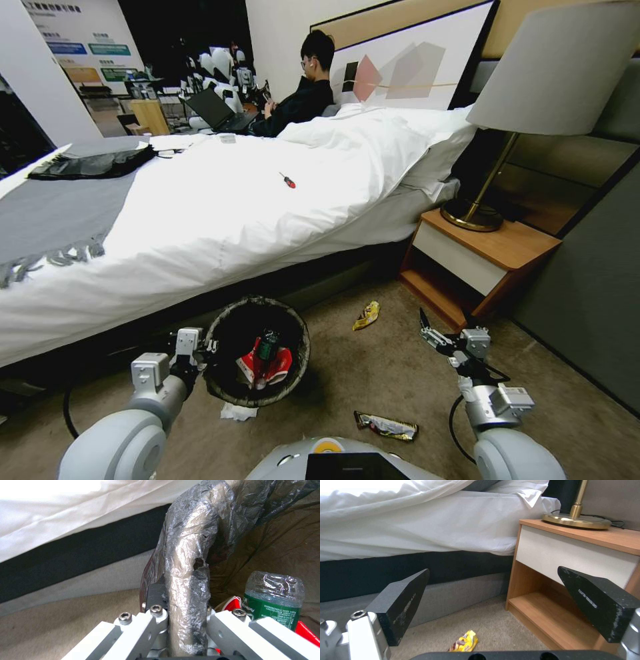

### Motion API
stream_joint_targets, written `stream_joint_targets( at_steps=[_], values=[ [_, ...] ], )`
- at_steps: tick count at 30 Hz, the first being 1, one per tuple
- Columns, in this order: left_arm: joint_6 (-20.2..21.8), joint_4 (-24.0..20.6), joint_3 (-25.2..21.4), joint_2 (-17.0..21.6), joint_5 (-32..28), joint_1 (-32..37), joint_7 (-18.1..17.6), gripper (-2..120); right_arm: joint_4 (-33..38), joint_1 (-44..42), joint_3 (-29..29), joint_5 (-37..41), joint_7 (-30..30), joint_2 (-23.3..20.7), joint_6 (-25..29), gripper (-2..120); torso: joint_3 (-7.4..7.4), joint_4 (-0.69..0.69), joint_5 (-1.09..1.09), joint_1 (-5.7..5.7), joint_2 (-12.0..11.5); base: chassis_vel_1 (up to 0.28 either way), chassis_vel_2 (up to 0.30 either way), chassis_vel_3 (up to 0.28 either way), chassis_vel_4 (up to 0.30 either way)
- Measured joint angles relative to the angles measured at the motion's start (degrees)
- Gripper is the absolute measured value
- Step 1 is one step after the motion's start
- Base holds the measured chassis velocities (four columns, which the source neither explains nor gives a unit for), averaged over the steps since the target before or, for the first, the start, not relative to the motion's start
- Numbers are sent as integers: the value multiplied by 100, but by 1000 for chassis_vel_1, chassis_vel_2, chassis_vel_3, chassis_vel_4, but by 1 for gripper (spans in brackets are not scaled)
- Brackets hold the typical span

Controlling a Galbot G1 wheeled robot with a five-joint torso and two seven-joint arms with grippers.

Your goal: Pick up the trash bin, then pick up the garbage from the floor and place it into the trash bin.

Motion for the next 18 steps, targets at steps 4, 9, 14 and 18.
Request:
stream_joint_targets(
  at_steps=[4,9,14,18],
  values=[
    [3,0,-16,-26,0,12,-2,2,13,-12,-8,0,3,-17,3,100,0,0,0,-1,0,112,-113,-105,102],
    [4,0,-24,-28,-1,20,-5,2,47,-26,-2,0,4,-21,19,100,0,0,0,-1,0,97,-116,-102,106],
    [4,0,-30,-37,-2,28,-5,2,73,-35,1,-2,4,-25,33,100,0,0,0,-1,0,94,-81,-86,73],
    [5,0,-35,-47,-3,38,-9,2,86,-40,4,-6,7,-25,51,100,0,1,0,-1,0,86,-67,-76,89]
  ],
)
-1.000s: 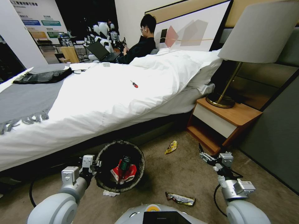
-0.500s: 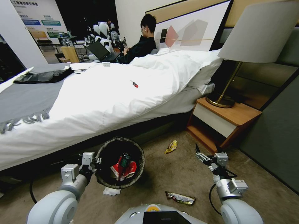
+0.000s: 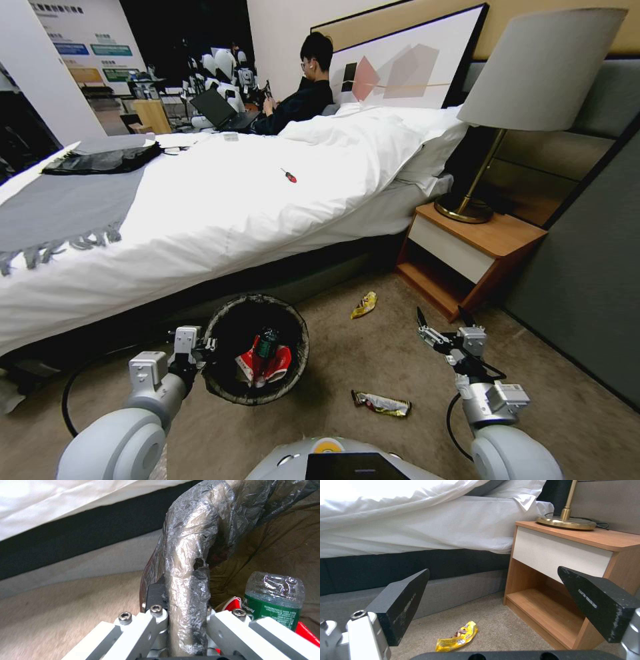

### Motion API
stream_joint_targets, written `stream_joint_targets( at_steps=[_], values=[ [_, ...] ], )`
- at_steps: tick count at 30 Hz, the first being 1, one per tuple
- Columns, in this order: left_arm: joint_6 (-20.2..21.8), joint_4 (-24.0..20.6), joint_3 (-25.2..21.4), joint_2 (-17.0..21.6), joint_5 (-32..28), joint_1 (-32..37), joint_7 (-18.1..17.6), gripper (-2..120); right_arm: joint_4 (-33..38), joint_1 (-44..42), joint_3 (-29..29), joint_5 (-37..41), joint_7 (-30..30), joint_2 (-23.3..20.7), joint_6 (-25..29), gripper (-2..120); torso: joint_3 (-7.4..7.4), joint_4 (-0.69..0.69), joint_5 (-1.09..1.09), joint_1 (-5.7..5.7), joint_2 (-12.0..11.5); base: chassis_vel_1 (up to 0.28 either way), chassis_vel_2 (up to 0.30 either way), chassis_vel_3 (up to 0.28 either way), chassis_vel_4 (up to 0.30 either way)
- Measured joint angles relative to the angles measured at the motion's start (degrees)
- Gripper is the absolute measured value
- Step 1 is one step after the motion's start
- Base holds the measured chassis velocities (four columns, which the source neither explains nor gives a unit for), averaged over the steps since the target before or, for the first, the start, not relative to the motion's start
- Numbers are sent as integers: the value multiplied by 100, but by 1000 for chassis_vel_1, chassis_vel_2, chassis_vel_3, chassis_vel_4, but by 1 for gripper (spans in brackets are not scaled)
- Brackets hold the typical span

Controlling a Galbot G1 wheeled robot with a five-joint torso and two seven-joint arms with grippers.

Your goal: Pick up the trash bin, then pick up the garbage from the floor and place it into the trash bin.

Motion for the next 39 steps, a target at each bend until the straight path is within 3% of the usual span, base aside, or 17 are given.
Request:
stream_joint_targets(
  at_steps=[8,13,17,20,22,24,28,32,39],
  values=[
    [0,0,-8,0,-12,17,2,2,-34,14,13,-14,32,-32,44,100,0,-2,0,0,0,54,-57,-44,52],
    [-3,0,-31,27,-30,50,1,2,-202,167,82,241,-50,-275,-208,100,0,-1,0,1,0,0,0,0,0],
    [-17,0,-77,80,-48,80,0,2,-522,432,123,611,-323,-747,-439,100,0,-2,1,0,0,0,0,0,0],
    [-60,0,-107,160,-73,118,1,2,-931,673,90,1063,-782,-1591,-614,100,0,1,0,0,0,0,0,0,0],
    [-71,0,-111,179,-77,125,1,2,-1060,741,62,1143,-892,-1791,-648,100,0,0,0,0,0,0,0,0,0],
    [-85,0,-119,221,-160,133,-12,2,-1540,1021,-124,1251,-1154,-2271,-687,100,1,0,2,1,0,0,0,0,0],
    [-63,0,-111,301,-376,135,-144,2,-2223,1327,-608,1334,-1453,-2777,-680,100,0,-1,2,0,0,0,0,0,0],
    [-49,0,-105,346,-413,156,-167,2,-2852,1629,-1111,1298,-1930,-3166,-601,100,1,-3,2,1,0,0,0,0,0],
    [-31,0,-70,279,-394,192,-168,2,-3748,2369,-1883,1145,-2772,-3440,-492,100,1,0,1,1,0,0,0,0,0]
  ],
)
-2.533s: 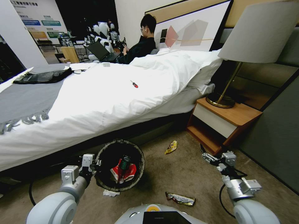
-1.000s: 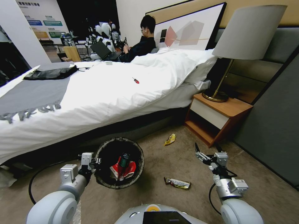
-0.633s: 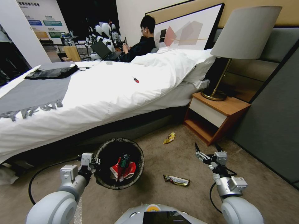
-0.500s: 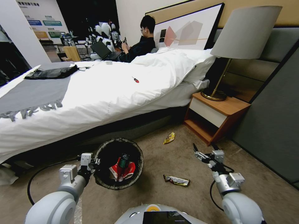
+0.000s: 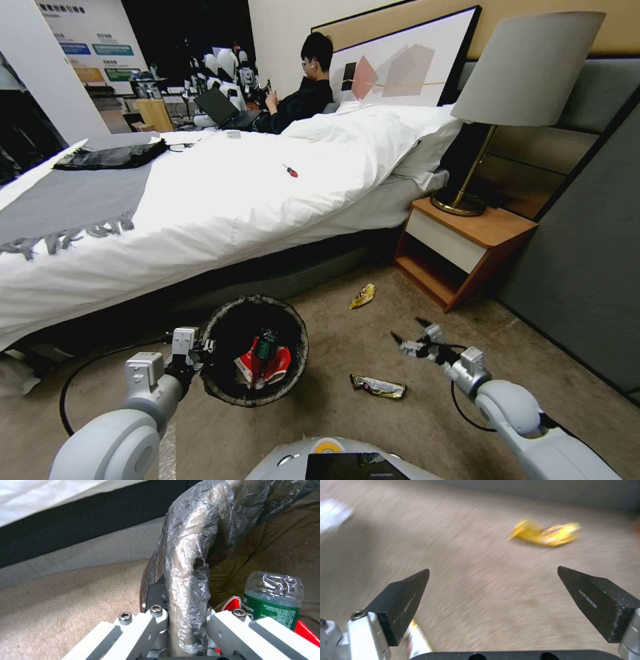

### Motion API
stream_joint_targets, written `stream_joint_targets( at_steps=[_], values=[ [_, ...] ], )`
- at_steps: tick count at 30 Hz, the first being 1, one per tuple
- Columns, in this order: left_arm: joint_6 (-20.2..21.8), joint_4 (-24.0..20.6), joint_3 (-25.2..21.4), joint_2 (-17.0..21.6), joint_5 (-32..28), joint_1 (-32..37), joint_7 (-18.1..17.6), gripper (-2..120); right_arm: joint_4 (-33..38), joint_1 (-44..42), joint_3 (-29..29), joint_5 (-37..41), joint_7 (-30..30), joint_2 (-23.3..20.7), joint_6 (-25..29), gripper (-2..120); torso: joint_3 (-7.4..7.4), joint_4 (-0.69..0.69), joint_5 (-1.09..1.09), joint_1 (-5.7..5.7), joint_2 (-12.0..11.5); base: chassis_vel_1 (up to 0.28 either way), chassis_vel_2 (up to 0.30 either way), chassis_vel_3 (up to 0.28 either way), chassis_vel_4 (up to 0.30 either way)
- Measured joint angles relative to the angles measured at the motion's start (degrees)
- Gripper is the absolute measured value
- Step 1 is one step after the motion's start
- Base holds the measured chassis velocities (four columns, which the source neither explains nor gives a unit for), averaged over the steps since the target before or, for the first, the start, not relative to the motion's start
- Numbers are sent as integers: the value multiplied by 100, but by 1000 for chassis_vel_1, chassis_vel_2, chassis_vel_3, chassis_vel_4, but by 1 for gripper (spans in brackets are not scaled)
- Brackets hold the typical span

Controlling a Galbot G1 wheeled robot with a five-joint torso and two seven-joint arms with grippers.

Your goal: Pick up the trash bin, then pick up the garbage from the floor and place it into the trash bin.

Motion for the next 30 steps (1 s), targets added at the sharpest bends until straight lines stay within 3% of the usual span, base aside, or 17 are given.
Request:
stream_joint_targets(
  at_steps=[9,18,20,30],
  values=[
    [28,0,13,58,1,-90,13,2,-1128,577,-403,-659,-1396,-60,139,100,0,-2,0,0,0,0,0,0,0],
    [31,0,46,77,1,-99,29,2,-1648,817,-545,-1072,-1795,89,290,100,0,0,0,0,0,0,0,0,0],
    [32,0,57,79,4,-102,35,2,-1948,1014,-598,-1448,-2174,201,385,100,0,-1,-1,0,0,0,0,0,0],
    [32,0,68,106,12,-127,65,2,-2315,1219,-644,-1784,-2319,426,521,100,0,-1,-1,0,0,0,0,0,0]
  ],
)
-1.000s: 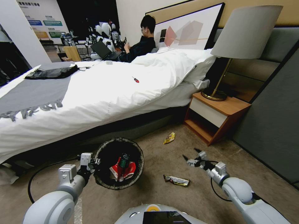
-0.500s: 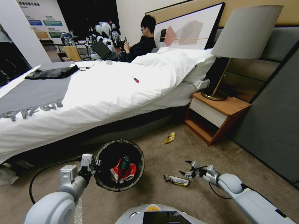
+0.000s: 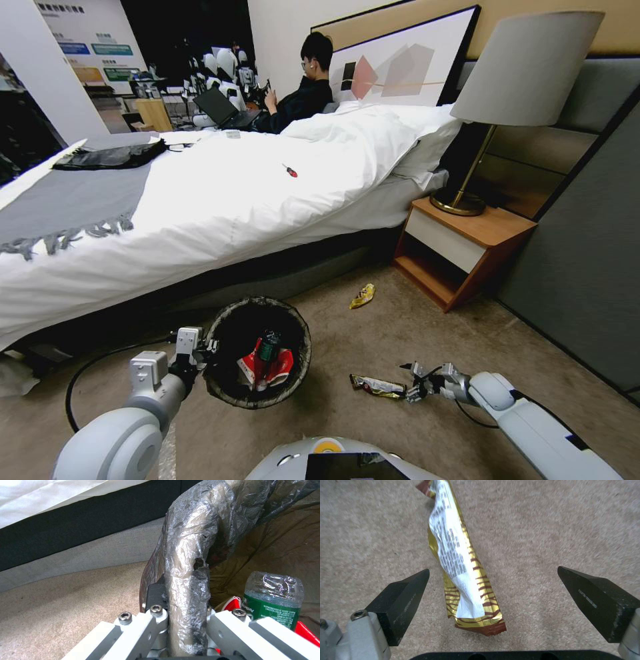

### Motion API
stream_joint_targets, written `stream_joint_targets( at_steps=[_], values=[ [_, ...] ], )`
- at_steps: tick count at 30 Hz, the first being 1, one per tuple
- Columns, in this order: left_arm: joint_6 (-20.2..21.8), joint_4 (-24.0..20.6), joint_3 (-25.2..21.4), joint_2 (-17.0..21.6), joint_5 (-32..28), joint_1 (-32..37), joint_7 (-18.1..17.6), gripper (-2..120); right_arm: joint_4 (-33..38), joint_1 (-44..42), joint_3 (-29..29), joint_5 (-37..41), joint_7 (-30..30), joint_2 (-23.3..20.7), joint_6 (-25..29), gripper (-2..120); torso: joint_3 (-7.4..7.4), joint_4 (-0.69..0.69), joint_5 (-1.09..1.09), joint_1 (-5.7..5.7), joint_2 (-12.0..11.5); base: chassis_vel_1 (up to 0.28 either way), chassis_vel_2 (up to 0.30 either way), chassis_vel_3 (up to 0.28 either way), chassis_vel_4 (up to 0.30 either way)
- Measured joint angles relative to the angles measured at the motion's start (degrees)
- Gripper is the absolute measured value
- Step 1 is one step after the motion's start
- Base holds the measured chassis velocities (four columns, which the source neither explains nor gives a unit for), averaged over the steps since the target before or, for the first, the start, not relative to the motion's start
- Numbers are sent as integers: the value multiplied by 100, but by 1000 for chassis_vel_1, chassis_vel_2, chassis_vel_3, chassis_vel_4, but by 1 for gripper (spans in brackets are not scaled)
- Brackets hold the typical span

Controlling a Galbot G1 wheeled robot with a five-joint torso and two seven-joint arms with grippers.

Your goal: Pick up the trash bin, then pick up the garbage from the floor and place it into the trash bin.

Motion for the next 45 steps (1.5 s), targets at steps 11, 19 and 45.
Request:
stream_joint_targets(
  at_steps=[11,19,45],
  values=[
    [0,0,11,1,30,-9,31,2,-513,285,-62,-290,145,284,243,100,0,0,0,0,0,0,0,0,0],
    [0,0,43,5,98,-44,108,2,-709,457,-148,-388,265,455,256,100,0,0,0,0,0,0,0,0,0],
    [-2,0,74,95,15,-302,125,2,-1030,665,-386,-596,555,752,224,79,0,0,0,0,0,0,0,0,0]
  ],
)
